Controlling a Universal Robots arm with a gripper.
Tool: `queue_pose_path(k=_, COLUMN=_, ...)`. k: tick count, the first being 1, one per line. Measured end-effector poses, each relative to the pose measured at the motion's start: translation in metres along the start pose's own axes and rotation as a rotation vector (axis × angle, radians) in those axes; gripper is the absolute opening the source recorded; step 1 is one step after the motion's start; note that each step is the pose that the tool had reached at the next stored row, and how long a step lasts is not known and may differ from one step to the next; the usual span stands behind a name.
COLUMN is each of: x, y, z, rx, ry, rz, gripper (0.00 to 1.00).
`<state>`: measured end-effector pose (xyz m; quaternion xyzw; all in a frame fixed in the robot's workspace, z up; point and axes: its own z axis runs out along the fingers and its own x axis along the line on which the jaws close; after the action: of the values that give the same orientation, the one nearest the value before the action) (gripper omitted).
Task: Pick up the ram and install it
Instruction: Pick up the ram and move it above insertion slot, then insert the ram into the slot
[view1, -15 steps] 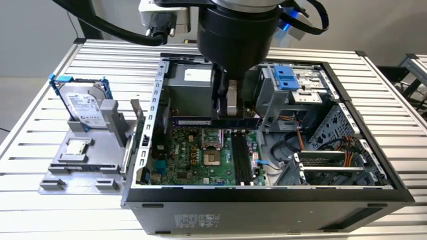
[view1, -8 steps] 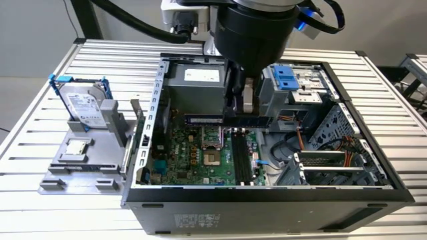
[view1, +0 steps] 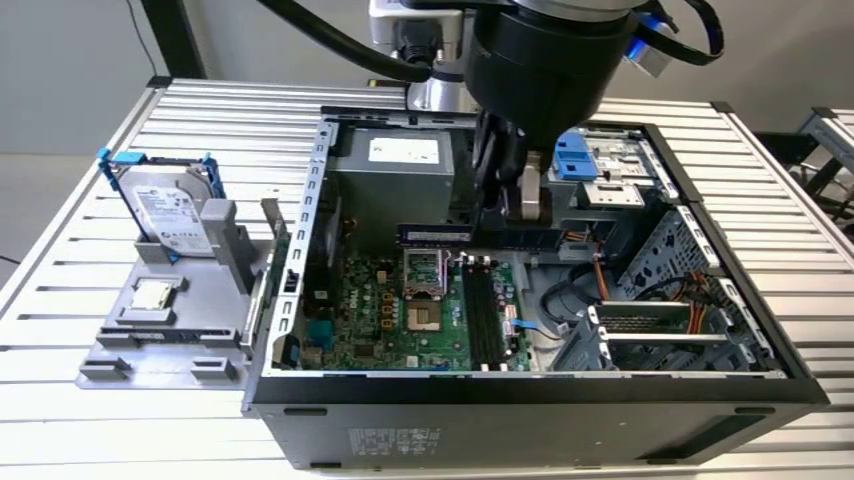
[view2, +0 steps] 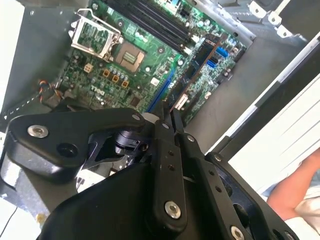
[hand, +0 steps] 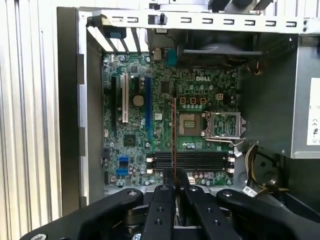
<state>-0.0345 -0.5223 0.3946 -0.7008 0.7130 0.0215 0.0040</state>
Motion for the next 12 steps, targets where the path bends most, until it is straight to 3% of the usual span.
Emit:
queue_pose_path(k=6, x=-0.0049, y=-0.0123, z=-0.0001, rx=0.0002, ry=-0.0002, rz=0.005, gripper=0.00)
queue_pose_path(k=12, x=-0.0270, y=-0.0124, z=0.0007, rx=0.0002, ry=-0.0001, rz=0.006, gripper=0.00)
